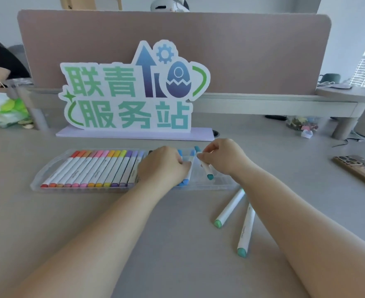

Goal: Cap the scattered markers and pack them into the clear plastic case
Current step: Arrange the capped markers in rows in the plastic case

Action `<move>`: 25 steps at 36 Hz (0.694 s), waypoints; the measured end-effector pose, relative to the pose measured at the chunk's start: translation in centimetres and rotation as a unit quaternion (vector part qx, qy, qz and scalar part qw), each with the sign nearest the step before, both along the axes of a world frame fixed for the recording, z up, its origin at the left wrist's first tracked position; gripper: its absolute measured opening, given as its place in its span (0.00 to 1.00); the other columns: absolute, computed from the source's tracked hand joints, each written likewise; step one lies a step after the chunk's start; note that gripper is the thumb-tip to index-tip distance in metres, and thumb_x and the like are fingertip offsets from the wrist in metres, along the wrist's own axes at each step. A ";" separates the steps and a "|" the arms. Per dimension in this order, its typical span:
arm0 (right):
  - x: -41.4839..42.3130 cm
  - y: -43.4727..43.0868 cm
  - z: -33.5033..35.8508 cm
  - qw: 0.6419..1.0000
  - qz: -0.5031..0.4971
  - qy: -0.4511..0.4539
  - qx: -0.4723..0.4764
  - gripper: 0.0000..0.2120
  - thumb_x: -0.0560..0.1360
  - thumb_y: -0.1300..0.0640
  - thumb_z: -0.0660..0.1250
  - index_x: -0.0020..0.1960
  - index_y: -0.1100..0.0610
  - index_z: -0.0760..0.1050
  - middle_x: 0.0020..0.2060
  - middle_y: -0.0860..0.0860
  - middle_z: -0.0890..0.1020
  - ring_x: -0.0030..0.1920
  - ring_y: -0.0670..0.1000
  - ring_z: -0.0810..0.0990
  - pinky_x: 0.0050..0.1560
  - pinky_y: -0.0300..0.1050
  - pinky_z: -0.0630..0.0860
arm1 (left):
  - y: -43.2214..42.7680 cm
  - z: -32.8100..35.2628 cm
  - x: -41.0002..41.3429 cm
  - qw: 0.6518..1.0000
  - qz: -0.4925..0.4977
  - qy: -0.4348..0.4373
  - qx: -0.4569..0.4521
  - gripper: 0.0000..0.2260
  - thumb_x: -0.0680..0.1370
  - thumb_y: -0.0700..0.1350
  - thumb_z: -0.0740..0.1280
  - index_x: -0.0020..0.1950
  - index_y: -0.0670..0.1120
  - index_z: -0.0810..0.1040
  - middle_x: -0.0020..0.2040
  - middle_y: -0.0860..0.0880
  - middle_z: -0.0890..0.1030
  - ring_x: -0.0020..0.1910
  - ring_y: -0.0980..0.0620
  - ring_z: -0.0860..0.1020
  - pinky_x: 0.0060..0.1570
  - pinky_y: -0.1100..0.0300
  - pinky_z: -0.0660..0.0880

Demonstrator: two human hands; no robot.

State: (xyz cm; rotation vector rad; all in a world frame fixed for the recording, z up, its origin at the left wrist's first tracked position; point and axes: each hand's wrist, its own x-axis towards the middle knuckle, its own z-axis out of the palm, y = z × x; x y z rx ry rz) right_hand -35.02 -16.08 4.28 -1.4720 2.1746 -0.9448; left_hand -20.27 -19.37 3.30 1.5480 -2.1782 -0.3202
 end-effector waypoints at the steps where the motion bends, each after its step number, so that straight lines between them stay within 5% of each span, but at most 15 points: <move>1: -0.1 -0.1 -0.1 1.000 -0.001 0.004 -0.003 0.10 0.74 0.50 0.68 0.47 0.56 0.77 0.41 0.50 0.81 0.39 0.49 0.76 0.43 0.45 0.74 | -0.1 0.0 0.1 1.000 -0.014 0.015 -0.004 0.13 0.75 0.56 0.64 0.38 0.48 0.76 0.39 0.51 0.79 0.41 0.49 0.77 0.40 0.59 0.72; 6: -0.9 0.0 -0.4 1.000 -0.016 0.000 -0.013 0.08 0.74 0.51 0.68 0.46 0.56 0.77 0.40 0.50 0.80 0.38 0.50 0.76 0.40 0.43 0.72 | -1.3 -0.5 0.9 0.995 -0.075 0.068 0.004 0.05 0.75 0.56 0.67 0.45 0.56 0.76 0.53 0.54 0.76 0.51 0.52 0.75 0.48 0.58 0.72; 14: -0.8 -0.3 -0.9 1.000 -0.012 -0.002 -0.014 0.09 0.74 0.50 0.68 0.48 0.55 0.76 0.41 0.49 0.80 0.39 0.49 0.76 0.42 0.45 0.75 | -0.9 -0.9 -0.5 0.996 -0.055 0.068 0.026 0.14 0.72 0.59 0.69 0.38 0.49 0.80 0.36 0.54 0.79 0.39 0.53 0.77 0.35 0.61 0.69; 21: -0.8 -0.3 -0.9 1.000 -0.014 -0.013 -0.017 0.08 0.74 0.51 0.68 0.46 0.56 0.77 0.41 0.50 0.81 0.38 0.49 0.77 0.44 0.46 0.76 | -0.8 -1.5 -0.9 0.997 -0.025 0.025 -0.064 0.19 0.69 0.53 0.66 0.23 0.45 0.66 0.28 0.48 0.70 0.34 0.42 0.72 0.28 0.59 0.59; 25: -0.9 -0.3 -0.9 0.999 -0.021 -0.024 -0.027 0.08 0.74 0.51 0.68 0.45 0.56 0.77 0.41 0.51 0.82 0.39 0.51 0.78 0.43 0.46 0.75 | -0.9 -1.6 -0.9 0.996 -0.012 0.001 -0.089 0.12 0.71 0.55 0.65 0.32 0.48 0.76 0.42 0.50 0.76 0.44 0.44 0.75 0.37 0.57 0.67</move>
